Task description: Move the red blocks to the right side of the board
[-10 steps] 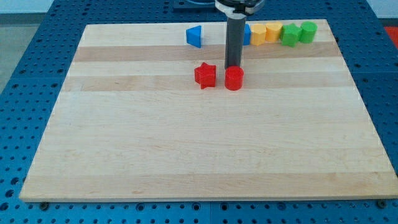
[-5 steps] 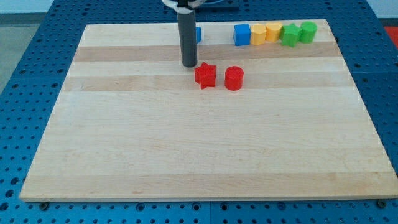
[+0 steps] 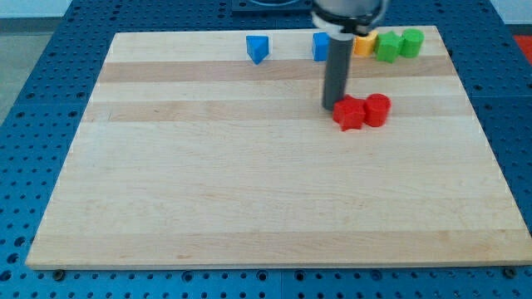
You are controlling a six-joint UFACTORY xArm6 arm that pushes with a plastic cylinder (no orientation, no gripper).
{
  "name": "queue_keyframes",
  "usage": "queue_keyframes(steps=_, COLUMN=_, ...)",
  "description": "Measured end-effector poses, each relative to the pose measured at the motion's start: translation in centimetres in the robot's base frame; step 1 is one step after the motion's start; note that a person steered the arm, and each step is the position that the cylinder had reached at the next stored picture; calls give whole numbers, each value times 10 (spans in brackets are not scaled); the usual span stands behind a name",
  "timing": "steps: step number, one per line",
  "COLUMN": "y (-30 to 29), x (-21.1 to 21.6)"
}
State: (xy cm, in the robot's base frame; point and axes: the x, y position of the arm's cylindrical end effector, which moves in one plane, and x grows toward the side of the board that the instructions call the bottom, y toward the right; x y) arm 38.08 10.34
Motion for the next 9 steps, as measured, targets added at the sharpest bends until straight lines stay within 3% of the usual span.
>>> queue_keyframes(steps=2, y=70, x=0)
queue_keyframes(steps=3, y=73, x=1)
queue_keyframes(steps=4, y=72, x=-3)
queue_keyframes(steps=5, y=42, x=-26)
queue_keyframes(steps=6, y=6, x=-20)
queue_keyframes(steps=7, y=-10, x=43)
queue_keyframes(steps=9, y=10, x=60)
